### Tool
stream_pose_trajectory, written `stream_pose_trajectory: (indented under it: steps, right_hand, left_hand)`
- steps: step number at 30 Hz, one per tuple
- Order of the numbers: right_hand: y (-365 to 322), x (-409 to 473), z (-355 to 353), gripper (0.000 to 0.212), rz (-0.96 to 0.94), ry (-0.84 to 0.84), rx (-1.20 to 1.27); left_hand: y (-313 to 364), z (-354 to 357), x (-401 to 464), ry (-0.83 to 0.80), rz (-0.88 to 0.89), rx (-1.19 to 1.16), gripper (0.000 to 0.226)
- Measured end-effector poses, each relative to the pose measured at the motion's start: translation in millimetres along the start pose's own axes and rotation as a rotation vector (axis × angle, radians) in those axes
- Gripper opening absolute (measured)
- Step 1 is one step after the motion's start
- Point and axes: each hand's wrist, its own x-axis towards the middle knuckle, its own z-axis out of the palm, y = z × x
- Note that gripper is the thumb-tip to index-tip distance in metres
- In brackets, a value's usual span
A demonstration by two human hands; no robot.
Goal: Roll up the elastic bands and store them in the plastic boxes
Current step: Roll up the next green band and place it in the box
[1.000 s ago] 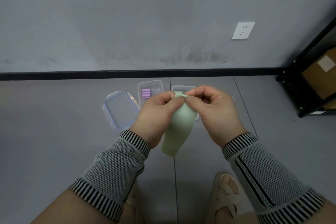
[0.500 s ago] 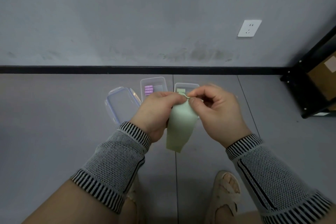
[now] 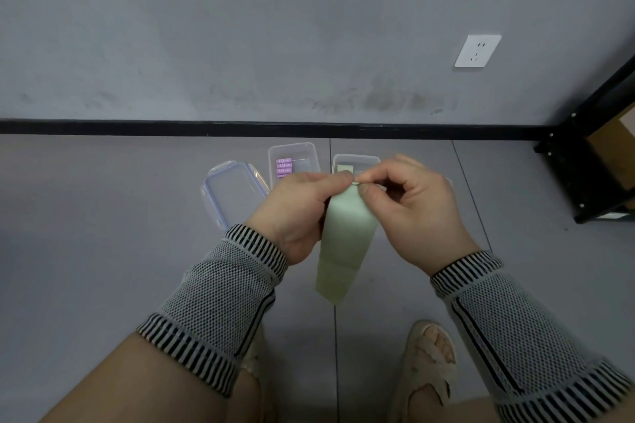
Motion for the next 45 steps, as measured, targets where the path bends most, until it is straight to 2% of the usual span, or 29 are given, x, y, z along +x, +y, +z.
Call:
stream_pose_trajectory:
  steps: [5,9,12,18,23,28,35,38,45]
  right_hand:
    - [-5,0,-2,0.021,0.207,-0.010,0.246]
    - [-6,5,-6,0.020,0.458,0.021,0.592]
    - [-6,8,-8,0.029,0.582,0.008,0.619]
    - [-3,4,-10,0.025,0.502,-0.056,0.408]
    - [-1,4,-13,0.022,0.474,-0.058,0.369]
    - [-1,5,-12,0.012,0.475,-0.058,0.390]
    - [-1,5,-10,0.014,0.440,-0.045,0.386]
    - [0,6,-10,0.012,0.439,-0.045,0.402]
    - [0,7,-11,0.011,0.464,-0.038,0.550]
  left_hand:
    - [-2,1,1,0.001,0.119,0.078,0.027]
    - [-5,4,2,0.070,0.222,0.184,0.024]
    - [-8,5,3,0.102,0.282,0.270,0.027]
    - [-8,7,4,0.126,0.349,0.326,0.027]
    - [-10,7,6,0.120,0.350,0.298,0.025]
    - [-10,7,8,0.106,0.318,0.241,0.027]
    - [-7,6,6,0.095,0.280,0.193,0.031]
    - [-7,5,6,0.092,0.275,0.178,0.019]
    - [-5,7,5,0.077,0.243,0.113,0.010]
